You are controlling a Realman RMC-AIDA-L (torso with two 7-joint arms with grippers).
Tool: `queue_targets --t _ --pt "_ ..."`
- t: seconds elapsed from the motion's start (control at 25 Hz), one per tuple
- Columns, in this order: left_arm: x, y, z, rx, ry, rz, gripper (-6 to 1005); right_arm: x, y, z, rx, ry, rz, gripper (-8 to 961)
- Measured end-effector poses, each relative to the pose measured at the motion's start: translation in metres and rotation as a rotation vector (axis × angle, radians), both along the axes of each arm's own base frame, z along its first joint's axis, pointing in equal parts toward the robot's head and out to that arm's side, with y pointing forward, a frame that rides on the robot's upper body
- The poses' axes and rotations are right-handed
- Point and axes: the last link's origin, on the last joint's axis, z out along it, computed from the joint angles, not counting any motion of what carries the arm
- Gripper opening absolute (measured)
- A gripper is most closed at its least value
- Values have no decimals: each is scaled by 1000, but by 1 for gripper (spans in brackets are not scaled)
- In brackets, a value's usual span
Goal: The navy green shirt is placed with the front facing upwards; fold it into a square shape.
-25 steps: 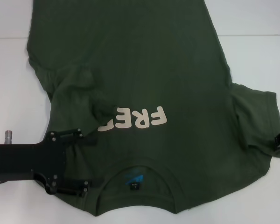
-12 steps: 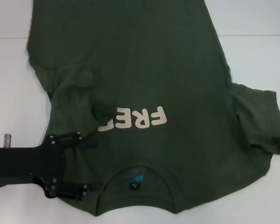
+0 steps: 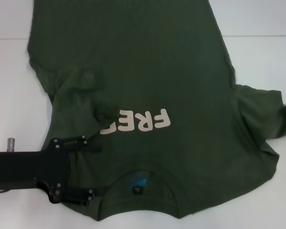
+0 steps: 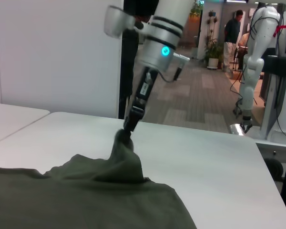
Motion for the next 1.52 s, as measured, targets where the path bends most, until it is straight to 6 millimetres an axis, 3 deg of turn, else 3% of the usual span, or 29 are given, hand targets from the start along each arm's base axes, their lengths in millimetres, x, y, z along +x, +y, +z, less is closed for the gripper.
queue_targets --t 0.48,0.84,1.04,1.52 --pt "-6 0 1 18 -5 54 909 -91 23 -38 -184 -140 301 45" --pt "-10 -4 0 23 -5 78 909 -134 19 -74 -312 -191 492 63" --pt "-11 -4 0 22 -5 80 908 -142 12 -92 -403 -210 550 73" --pt "-11 -6 -1 13 -9 98 908 -133 -1 -116 -566 -211 578 96"
